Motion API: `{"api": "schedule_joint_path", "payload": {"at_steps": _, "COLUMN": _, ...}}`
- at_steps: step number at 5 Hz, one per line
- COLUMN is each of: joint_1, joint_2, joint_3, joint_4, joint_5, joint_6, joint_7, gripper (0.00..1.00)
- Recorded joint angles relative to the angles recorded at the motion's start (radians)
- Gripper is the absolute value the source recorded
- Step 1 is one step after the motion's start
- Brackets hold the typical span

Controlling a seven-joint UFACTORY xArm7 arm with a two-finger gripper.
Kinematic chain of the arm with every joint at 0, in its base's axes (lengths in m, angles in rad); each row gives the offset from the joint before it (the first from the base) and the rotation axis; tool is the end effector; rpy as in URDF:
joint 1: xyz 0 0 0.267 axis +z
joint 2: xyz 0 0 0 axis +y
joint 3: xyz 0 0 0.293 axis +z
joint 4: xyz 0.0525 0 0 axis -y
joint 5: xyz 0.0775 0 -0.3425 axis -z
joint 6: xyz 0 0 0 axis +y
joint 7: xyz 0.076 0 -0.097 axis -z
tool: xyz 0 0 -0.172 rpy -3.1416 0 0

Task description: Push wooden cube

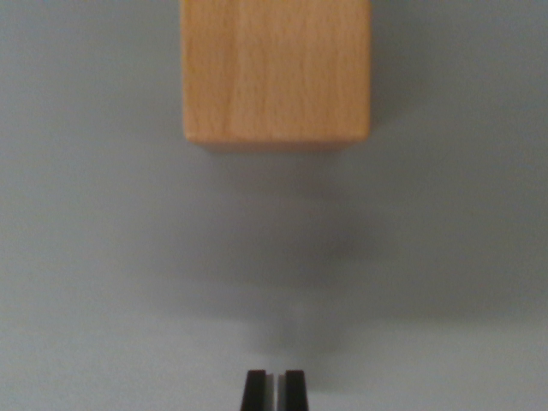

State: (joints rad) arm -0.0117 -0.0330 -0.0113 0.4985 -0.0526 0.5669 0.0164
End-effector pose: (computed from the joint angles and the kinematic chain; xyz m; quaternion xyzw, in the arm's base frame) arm 0.3495 -0.0122 0.0341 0.9997 0.0027 -0.0177 0.0135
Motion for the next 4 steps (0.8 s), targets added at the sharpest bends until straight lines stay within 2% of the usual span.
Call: {"api": "schedule_joint_path", "payload": {"at_steps": 4, "joint_1": -0.0005, "joint_2": -0.001, "joint_3": 0.000, "joint_4": -0.018, "joint_5": -0.0014, "joint_6": -0.017, "joint_7": 0.001, "gripper": 0.00}}
